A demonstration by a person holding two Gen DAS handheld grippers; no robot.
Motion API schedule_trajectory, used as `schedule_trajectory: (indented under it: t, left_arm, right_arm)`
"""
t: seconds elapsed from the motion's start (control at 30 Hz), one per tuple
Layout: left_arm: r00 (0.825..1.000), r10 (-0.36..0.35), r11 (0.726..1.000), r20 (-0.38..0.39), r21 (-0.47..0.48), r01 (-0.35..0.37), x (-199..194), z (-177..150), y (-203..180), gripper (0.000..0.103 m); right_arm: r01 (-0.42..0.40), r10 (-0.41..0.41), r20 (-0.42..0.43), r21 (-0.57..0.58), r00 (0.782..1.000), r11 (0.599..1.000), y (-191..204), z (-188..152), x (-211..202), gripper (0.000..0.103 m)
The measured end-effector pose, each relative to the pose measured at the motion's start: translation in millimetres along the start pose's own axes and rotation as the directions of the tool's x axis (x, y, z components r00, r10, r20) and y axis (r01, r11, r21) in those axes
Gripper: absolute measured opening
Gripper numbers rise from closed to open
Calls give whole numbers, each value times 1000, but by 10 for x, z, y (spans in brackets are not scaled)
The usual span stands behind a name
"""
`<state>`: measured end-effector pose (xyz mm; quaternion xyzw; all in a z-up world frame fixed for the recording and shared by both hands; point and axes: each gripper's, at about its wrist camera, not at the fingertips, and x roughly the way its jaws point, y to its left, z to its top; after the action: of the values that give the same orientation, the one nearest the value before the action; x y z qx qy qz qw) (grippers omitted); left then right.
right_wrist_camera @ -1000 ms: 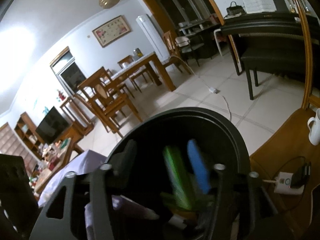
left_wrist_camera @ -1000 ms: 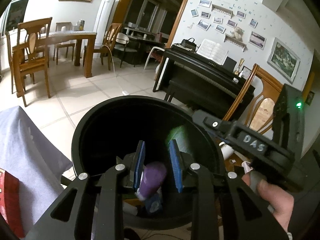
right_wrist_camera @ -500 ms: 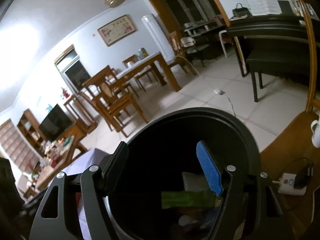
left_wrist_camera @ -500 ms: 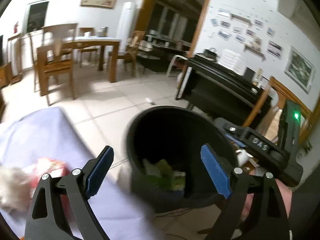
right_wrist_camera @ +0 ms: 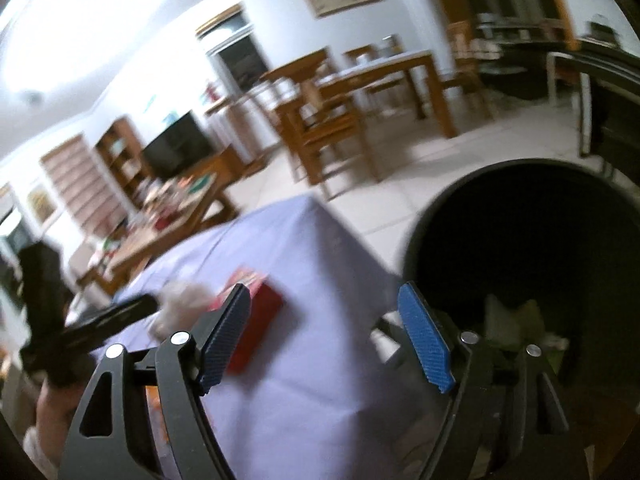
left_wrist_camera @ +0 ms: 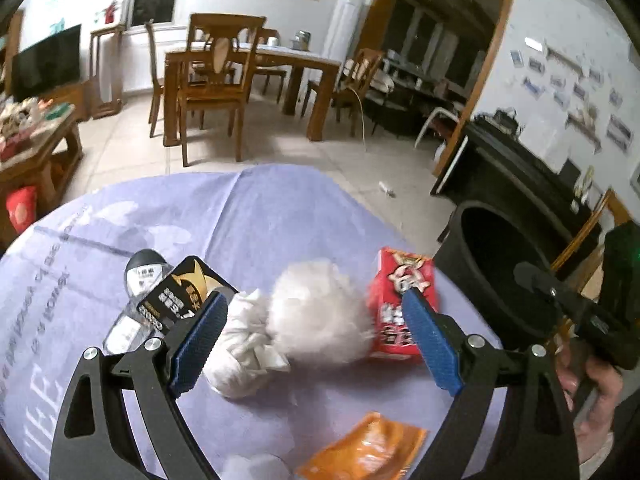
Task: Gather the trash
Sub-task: 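Grasp the white fluffy ball with the left tool while the right tool grasps the red carton, then carry the fluffy ball and red carton over the black bin and open both tools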
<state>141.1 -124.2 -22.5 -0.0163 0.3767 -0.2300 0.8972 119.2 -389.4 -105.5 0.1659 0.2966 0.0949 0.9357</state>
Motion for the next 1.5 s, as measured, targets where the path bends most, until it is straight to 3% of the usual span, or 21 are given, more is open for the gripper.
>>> schedule_trajectory:
  t: [0.07, 0.27, 0.37, 0.47, 0.6, 0.73, 1.0, 1.07, 1.13, 1.17, 1.33, 1.5]
  left_arm:
    - [1000, 12, 998, -20, 60, -11, 119, 42, -75, 87]
    - [994, -24, 994, -104, 101, 34, 458, 21, -91, 47]
    - [996, -27, 994, -91, 105, 37, 425, 10, -62, 40]
    - [997, -73, 996, -23, 52, 74, 226, 38, 53, 39]
    - [986, -100, 994, 136, -35, 105, -174, 196, 234, 38]
    - [973, -112, 990, 203, -66, 127, -381, 225, 315, 39]
    - [968, -121, 989, 219, -59, 136, -405, 195, 310, 39]
    - [967, -124, 989, 222, -56, 139, -408, 190, 314, 39]
    - [967, -123, 989, 223, -51, 138, -398, 164, 328, 39]
    - [967, -124, 989, 223, -51, 138, -378, 166, 337, 39]
    - [966, -127, 988, 223, -63, 144, -364, 146, 340, 39]
    - [965, -157, 984, 210, -54, 172, -322, 101, 232, 39]
  right_arm:
    - [-12, 11, -29, -25, 1000, 1000, 176, -47, 77, 76]
    - [1, -5, -79, -56, 997, 998, 432, -81, 162, 76]
    - [5, -12, -99, -73, 995, 997, 556, -71, 225, 76]
    - [1, -13, -131, -87, 991, 996, 644, -37, 344, 76]
    - [11, -35, -187, -127, 982, 992, 822, -13, 564, 76]
    - [26, -66, -241, -164, 968, 986, 1031, -35, 799, 77]
    - [82, -145, -252, -245, 957, 966, 1253, 6, 1077, 76]
    - [82, -152, -251, -269, 956, 960, 1325, -17, 1132, 63]
    - [32, -105, -271, -262, 957, 965, 1352, -25, 1154, 35]
    - [34, -108, -270, -265, 957, 964, 1365, -49, 1149, 32]
    - [-36, -3, -198, -191, 980, 981, 1229, 13, 864, 32]
    - [-36, 29, -64, -109, 998, 993, 900, 120, 316, 32]
